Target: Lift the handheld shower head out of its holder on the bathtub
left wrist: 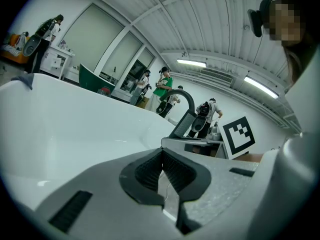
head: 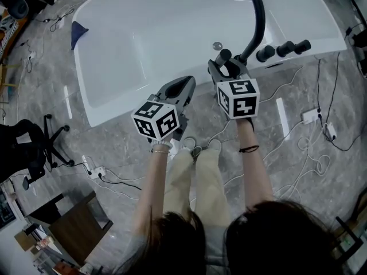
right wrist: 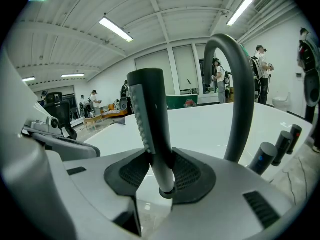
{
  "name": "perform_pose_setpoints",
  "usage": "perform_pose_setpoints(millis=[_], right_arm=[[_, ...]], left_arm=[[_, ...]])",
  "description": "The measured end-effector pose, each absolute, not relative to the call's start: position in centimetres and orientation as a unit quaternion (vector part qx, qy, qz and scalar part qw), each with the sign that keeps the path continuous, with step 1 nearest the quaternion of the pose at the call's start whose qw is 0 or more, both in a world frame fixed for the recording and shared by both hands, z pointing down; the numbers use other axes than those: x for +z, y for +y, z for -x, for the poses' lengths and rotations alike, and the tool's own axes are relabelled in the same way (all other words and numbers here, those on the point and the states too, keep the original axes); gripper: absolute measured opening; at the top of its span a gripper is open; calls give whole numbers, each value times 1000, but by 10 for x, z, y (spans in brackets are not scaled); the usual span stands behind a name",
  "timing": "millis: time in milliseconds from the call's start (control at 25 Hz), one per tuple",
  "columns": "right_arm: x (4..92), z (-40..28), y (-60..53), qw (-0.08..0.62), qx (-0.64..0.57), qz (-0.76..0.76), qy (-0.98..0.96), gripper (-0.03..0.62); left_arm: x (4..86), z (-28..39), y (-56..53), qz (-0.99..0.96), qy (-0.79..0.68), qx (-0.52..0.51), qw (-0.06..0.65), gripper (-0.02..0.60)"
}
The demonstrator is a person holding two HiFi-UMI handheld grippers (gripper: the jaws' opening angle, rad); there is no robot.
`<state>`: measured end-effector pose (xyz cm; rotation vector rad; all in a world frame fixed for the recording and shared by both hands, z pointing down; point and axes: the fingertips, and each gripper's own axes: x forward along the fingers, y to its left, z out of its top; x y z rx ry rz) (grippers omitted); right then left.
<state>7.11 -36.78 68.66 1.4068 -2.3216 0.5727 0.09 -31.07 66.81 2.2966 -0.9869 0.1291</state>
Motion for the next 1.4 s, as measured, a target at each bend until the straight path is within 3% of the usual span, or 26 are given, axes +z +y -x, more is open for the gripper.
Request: perform_pose_setpoints(millis=[800,1400], right_arm=[[561,-73,-337,142,190,-509,-828,135],[455,-53,-288,126,134,-472,-862,135]], left_arm=[[556,-16,-291,-891,-355,26,283,6],[462,-9,-247,-916,-342,35,207,6]])
